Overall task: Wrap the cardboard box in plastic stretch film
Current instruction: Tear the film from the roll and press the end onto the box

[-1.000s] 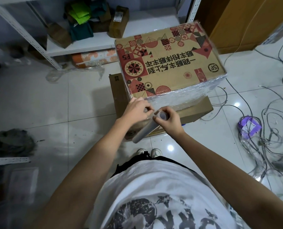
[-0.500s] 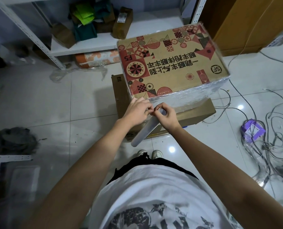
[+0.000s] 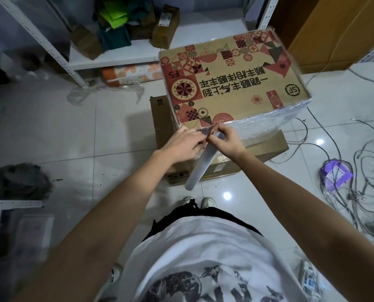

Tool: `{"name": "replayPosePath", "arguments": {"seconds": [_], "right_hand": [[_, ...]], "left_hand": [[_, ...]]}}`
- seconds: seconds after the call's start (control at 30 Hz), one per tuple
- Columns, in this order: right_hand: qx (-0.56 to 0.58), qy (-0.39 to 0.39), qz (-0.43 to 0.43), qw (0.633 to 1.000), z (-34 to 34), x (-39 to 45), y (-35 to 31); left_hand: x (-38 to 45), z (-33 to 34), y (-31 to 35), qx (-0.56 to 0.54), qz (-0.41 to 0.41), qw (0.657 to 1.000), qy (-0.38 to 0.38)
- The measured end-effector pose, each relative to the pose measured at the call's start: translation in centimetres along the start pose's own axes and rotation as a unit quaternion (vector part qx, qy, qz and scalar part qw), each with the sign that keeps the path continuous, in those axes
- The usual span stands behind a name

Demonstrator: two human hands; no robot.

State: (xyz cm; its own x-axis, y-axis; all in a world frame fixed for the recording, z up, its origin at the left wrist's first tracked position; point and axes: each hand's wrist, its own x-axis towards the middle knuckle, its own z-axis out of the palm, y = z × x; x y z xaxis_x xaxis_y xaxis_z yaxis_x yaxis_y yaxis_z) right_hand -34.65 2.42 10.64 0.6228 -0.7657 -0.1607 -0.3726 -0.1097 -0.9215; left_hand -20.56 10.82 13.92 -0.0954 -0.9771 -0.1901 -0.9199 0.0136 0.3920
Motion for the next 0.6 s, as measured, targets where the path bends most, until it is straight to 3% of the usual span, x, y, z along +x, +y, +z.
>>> {"name": "replayPosePath", "arguments": {"seconds": [0.13, 0.23, 0.37, 0.6], "right_hand": [[0.082, 0.029, 0.039, 0.995, 0.1, -1.8, 1.1], [0.145, 0.092, 0.109, 0.979, 0.5, -3.7, 2.0], [0.116, 0.112, 0.112, 0.981, 0.5, -4.0, 2.1], [0.105, 0.095, 0.09, 0.986, 0.6, -4.1, 1.3]], "left_hand": [[-0.5, 0.4, -0.3, -0.01, -0.007, 1.0, -0.013], [0.0, 1.2, 0.6, 0.086, -0.007, 0.996, 0.009], [0.9, 1.8, 2.2, 0.178, -0.036, 0.983, 0.009], [0.9, 2.0, 2.8, 0.155, -0.087, 0.984, 0.03]]}}
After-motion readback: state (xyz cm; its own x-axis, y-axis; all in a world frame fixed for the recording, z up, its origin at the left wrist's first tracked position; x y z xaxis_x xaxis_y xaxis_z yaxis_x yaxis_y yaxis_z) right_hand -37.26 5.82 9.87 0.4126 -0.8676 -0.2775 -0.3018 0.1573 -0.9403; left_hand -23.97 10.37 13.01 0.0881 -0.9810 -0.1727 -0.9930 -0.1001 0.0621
